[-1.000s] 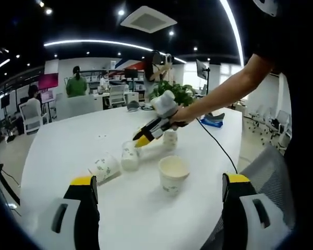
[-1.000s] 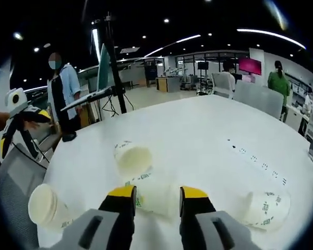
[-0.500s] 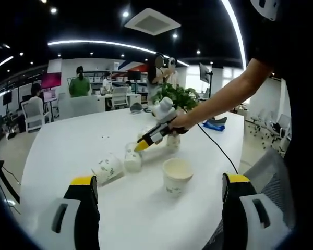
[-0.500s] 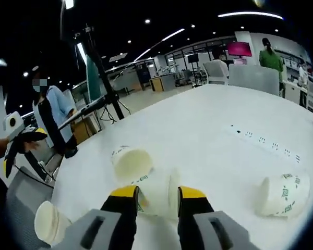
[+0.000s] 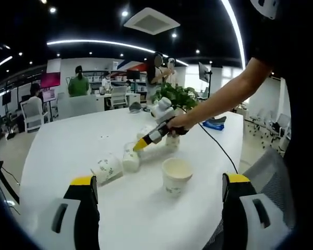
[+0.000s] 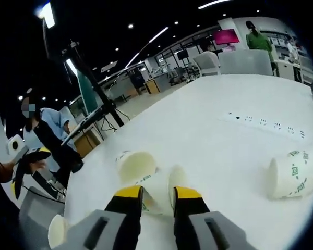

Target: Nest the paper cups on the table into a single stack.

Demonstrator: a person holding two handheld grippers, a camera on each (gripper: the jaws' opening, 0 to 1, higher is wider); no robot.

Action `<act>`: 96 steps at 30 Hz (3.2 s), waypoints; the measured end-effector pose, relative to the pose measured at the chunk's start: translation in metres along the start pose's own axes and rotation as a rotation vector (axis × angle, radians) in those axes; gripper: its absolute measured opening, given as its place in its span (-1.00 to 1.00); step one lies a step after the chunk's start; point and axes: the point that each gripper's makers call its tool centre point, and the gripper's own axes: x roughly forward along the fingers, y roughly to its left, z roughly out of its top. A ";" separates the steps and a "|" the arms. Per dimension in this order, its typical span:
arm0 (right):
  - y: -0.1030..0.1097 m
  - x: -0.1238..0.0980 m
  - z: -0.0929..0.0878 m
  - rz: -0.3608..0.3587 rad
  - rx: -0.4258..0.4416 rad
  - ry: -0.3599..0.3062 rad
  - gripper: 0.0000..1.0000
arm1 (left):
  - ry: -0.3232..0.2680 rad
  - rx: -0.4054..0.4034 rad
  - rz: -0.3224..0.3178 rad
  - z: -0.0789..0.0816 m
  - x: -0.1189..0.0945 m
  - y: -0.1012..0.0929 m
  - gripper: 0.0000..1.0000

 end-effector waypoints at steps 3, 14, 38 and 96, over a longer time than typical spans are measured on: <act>0.003 -0.002 -0.001 0.003 0.007 -0.003 -0.65 | 0.008 0.009 -0.001 -0.001 0.000 -0.001 0.98; 0.017 -0.008 -0.002 0.023 0.006 0.001 -0.89 | 0.002 0.018 -0.007 0.001 -0.001 -0.006 0.98; 0.059 -0.033 0.011 0.038 -0.036 -0.023 -1.00 | -0.025 0.025 -0.003 0.002 -0.008 -0.010 0.98; 0.154 -0.137 0.037 -0.003 -0.352 -0.007 -1.00 | -0.085 0.050 -0.087 0.008 -0.006 -0.041 0.98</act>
